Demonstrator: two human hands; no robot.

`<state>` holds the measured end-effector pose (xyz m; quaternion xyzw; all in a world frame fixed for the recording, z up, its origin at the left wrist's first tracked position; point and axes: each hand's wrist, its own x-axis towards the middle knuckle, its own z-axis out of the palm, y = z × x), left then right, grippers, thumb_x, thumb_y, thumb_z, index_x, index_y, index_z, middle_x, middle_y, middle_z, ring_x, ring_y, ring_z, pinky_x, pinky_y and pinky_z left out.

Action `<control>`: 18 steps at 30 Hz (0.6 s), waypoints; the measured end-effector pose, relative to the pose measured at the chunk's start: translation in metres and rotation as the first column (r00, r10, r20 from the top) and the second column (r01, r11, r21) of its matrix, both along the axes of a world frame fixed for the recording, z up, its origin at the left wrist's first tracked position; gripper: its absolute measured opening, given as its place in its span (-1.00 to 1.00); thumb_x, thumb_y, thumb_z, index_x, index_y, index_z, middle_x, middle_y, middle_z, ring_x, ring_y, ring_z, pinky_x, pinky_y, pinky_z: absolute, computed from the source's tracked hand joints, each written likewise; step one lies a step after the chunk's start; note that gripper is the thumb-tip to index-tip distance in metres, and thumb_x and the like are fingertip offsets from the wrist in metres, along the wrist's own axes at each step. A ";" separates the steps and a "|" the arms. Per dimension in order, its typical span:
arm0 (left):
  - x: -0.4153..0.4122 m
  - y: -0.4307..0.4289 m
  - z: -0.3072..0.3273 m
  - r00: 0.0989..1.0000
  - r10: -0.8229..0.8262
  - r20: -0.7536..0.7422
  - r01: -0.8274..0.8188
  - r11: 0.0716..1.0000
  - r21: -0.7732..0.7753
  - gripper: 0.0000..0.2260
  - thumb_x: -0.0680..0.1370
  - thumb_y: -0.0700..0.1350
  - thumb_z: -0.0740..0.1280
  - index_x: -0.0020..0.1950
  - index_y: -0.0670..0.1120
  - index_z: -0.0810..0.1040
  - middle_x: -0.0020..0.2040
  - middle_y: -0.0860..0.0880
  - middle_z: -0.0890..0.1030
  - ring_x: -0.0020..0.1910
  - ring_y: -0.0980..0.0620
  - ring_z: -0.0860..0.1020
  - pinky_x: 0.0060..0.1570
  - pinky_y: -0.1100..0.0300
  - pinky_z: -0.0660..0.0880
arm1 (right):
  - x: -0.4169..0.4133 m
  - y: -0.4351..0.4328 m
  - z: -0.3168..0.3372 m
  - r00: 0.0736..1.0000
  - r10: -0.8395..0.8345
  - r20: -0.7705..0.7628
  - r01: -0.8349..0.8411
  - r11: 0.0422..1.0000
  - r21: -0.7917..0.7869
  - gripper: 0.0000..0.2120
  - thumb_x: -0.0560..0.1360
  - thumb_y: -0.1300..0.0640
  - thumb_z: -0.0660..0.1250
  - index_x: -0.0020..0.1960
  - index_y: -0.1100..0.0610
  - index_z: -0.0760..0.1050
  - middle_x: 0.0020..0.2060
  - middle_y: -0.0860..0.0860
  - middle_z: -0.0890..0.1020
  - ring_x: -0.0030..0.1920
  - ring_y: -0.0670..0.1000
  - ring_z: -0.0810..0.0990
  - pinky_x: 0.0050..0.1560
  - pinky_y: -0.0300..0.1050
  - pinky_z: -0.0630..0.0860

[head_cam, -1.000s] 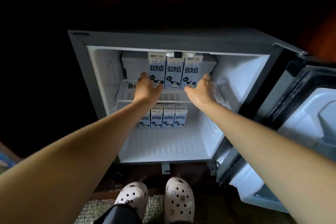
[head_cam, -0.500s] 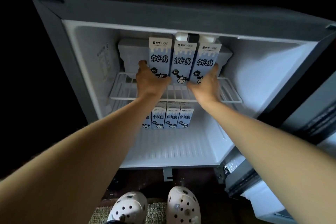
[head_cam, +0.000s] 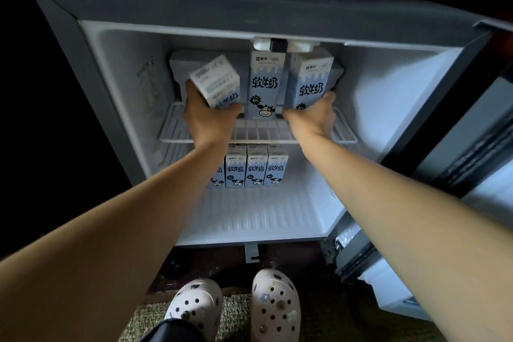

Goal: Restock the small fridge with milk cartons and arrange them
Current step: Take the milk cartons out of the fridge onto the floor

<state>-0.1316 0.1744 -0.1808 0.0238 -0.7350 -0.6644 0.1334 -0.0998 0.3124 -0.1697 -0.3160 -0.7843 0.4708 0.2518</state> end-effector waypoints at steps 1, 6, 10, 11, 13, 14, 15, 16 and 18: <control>0.006 -0.004 0.002 1.000 0.003 -0.015 -0.003 1.000 -0.027 -0.53 0.33 -0.25 0.49 0.18 -0.09 0.43 0.14 0.00 0.59 0.14 0.03 0.56 -0.25 0.48 0.50 | 0.005 0.001 0.001 1.000 0.008 -0.006 -0.008 1.000 -0.013 -0.55 0.35 0.23 0.45 0.08 0.17 0.24 0.06 0.11 0.55 0.00 0.11 0.53 -0.12 -0.21 0.42; 0.051 -0.023 0.018 0.989 0.010 -0.150 -0.045 0.971 -0.235 -0.62 0.38 -0.25 0.47 0.16 -0.16 0.49 0.12 -0.01 0.61 0.06 0.16 0.51 -0.26 0.62 0.35 | 0.034 -0.008 0.000 0.997 0.053 -0.059 -0.049 0.996 0.072 -0.59 0.36 0.27 0.44 0.05 0.18 0.26 0.04 0.11 0.57 -0.02 0.07 0.55 -0.30 -0.33 0.35; 0.086 -0.037 0.033 0.987 -0.035 -0.155 -0.009 0.962 -0.272 -0.76 0.37 -0.23 0.46 -0.08 -0.08 0.45 -0.06 -0.01 0.62 -0.09 0.14 0.50 -0.38 0.57 0.34 | 0.059 -0.024 0.010 0.984 0.062 -0.168 -0.037 0.988 0.151 -0.47 0.32 0.30 0.47 0.21 0.29 0.33 0.08 0.18 0.60 0.04 0.13 0.59 -0.33 -0.36 0.32; 0.095 -0.041 0.038 0.989 -0.054 -0.139 0.011 0.956 -0.293 -0.75 0.36 -0.22 0.48 -0.11 -0.08 0.42 -0.08 -0.01 0.61 -0.11 0.14 0.50 -0.41 0.57 0.36 | 0.068 -0.028 0.016 0.982 0.068 -0.174 -0.039 0.985 0.166 -0.47 0.31 0.31 0.47 0.21 0.29 0.33 0.06 0.18 0.61 0.03 0.14 0.59 -0.27 -0.29 0.37; 0.114 -0.047 0.048 0.993 -0.089 -0.082 0.056 0.940 -0.336 -0.75 0.36 -0.23 0.48 -0.09 -0.09 0.45 -0.10 0.01 0.58 -0.15 0.12 0.52 -0.50 0.59 0.37 | 0.090 -0.033 0.025 0.982 0.080 -0.172 -0.045 0.980 0.196 -0.50 0.31 0.32 0.44 0.19 0.27 0.33 0.03 0.16 0.63 0.01 0.13 0.60 -0.23 -0.25 0.41; 0.124 -0.049 0.053 0.992 -0.111 -0.055 0.084 0.930 -0.358 -0.75 0.36 -0.25 0.47 -0.05 -0.10 0.49 -0.10 0.00 0.57 -0.17 0.10 0.53 -0.55 0.58 0.36 | 0.103 -0.036 0.029 0.982 0.094 -0.167 -0.059 0.977 0.206 -0.51 0.32 0.31 0.43 0.19 0.26 0.33 0.03 0.15 0.63 0.01 0.12 0.60 -0.24 -0.27 0.42; 0.135 -0.052 0.059 0.990 -0.137 -0.038 0.112 0.916 -0.385 -0.74 0.36 -0.26 0.46 0.01 -0.14 0.52 -0.09 -0.02 0.57 -0.17 0.08 0.53 -0.59 0.57 0.35 | 0.116 -0.038 0.033 0.981 0.110 -0.161 -0.075 0.975 0.212 -0.51 0.33 0.30 0.42 0.20 0.25 0.34 0.05 0.13 0.63 0.01 0.09 0.60 -0.28 -0.33 0.42; 0.147 -0.053 0.065 0.987 -0.160 -0.034 0.131 0.901 -0.414 -0.71 0.37 -0.25 0.47 0.05 -0.17 0.53 -0.09 -0.04 0.57 -0.17 0.06 0.52 -0.60 0.56 0.34 | 0.130 -0.039 0.036 0.979 0.124 -0.160 -0.087 0.972 0.220 -0.51 0.33 0.28 0.43 0.20 0.24 0.35 0.05 0.11 0.63 -0.02 0.06 0.60 -0.34 -0.45 0.39; 0.173 -0.054 0.073 0.983 -0.179 -0.038 0.142 0.876 -0.462 -0.66 0.36 -0.20 0.49 0.10 -0.20 0.54 -0.06 -0.09 0.60 -0.16 0.08 0.48 -0.52 0.48 0.36 | 0.163 -0.041 0.042 0.982 0.123 -0.143 -0.091 0.973 0.214 -0.51 0.32 0.24 0.45 0.20 0.20 0.37 0.01 0.06 0.63 -0.10 -0.01 0.56 -0.40 -0.56 0.33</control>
